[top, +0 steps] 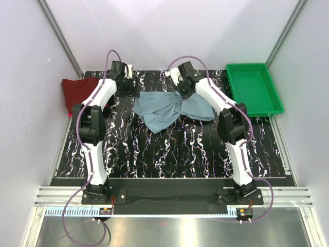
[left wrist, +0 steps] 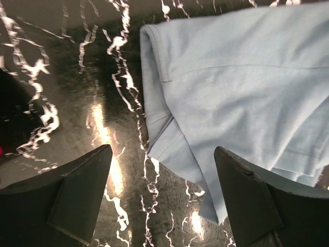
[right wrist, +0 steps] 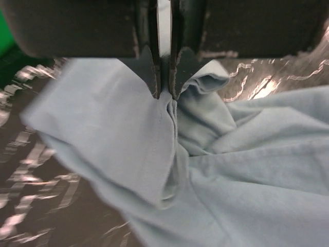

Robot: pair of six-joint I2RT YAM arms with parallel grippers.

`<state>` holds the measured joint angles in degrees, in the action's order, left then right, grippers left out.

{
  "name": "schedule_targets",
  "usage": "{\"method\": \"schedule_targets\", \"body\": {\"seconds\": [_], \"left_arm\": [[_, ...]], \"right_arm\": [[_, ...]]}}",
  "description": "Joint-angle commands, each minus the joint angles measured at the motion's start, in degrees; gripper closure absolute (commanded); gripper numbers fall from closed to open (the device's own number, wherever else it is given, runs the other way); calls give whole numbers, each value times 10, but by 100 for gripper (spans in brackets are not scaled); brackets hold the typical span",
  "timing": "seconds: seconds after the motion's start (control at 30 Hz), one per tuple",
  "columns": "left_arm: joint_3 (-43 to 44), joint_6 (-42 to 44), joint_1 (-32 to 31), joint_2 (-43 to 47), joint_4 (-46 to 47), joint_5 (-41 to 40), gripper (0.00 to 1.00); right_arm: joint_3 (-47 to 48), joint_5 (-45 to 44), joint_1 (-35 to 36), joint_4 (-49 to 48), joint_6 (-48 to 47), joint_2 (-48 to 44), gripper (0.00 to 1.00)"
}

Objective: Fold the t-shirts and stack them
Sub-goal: Flatten the tshirt out

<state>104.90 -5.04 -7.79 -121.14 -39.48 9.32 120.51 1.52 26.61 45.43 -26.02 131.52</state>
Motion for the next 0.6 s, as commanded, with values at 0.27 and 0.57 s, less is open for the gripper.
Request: {"method": "schedule_targets", "body": {"seconds": [0.27,0.57], "left_arm": [[-70,-32,37,126,43,37,11],[-50,-22,37,163,34,32,11]], "right_arm": [[330,24,40,148,25,-108,93],[185,-96,37,33,55,-274,96]]}}
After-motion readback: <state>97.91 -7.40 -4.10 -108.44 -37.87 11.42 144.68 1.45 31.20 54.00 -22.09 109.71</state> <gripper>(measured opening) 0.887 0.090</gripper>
